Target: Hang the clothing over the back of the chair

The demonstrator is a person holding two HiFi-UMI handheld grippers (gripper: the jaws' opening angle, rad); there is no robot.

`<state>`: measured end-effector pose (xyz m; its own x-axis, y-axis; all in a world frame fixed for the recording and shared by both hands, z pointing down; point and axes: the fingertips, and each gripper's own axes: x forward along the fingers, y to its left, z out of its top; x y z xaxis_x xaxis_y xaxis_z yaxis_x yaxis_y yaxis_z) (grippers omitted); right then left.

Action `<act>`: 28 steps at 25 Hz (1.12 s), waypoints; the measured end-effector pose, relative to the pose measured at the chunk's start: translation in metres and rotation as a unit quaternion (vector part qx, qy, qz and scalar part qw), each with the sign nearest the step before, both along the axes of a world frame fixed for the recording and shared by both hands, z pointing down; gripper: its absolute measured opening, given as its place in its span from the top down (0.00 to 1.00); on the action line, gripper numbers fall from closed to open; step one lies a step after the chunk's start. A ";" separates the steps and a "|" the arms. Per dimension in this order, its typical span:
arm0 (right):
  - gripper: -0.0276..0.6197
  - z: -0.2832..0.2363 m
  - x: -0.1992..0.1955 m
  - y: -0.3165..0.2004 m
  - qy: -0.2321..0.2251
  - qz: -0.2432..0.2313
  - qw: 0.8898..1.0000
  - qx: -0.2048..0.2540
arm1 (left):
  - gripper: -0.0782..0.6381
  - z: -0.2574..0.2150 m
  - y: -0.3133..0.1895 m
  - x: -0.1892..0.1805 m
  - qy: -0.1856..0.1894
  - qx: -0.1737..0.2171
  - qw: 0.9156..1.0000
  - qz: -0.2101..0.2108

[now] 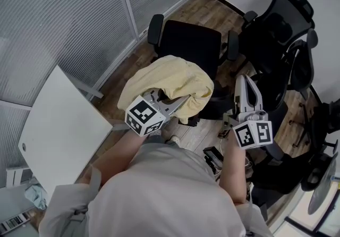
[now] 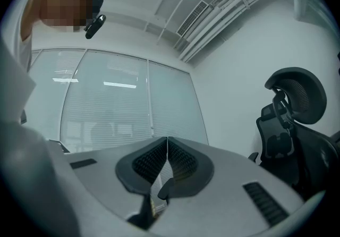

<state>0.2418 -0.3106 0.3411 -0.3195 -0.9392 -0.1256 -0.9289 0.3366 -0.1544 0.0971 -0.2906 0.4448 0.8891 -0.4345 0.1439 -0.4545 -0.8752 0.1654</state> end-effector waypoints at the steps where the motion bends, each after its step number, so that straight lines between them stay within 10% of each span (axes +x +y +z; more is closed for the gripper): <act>1: 0.92 0.000 0.000 0.000 0.000 -0.002 1.000 0.000 | 0.74 0.000 0.000 0.000 -0.001 0.000 1.000 0.000; 15: 0.92 0.002 -0.017 -0.004 -0.005 -0.038 0.999 0.002 | 0.59 0.007 0.013 -0.002 -0.008 -0.040 0.999 0.012; 28: 0.81 0.026 -0.082 0.011 0.024 -0.201 0.978 -0.051 | 0.52 0.007 0.016 0.001 -0.023 -0.040 0.999 0.019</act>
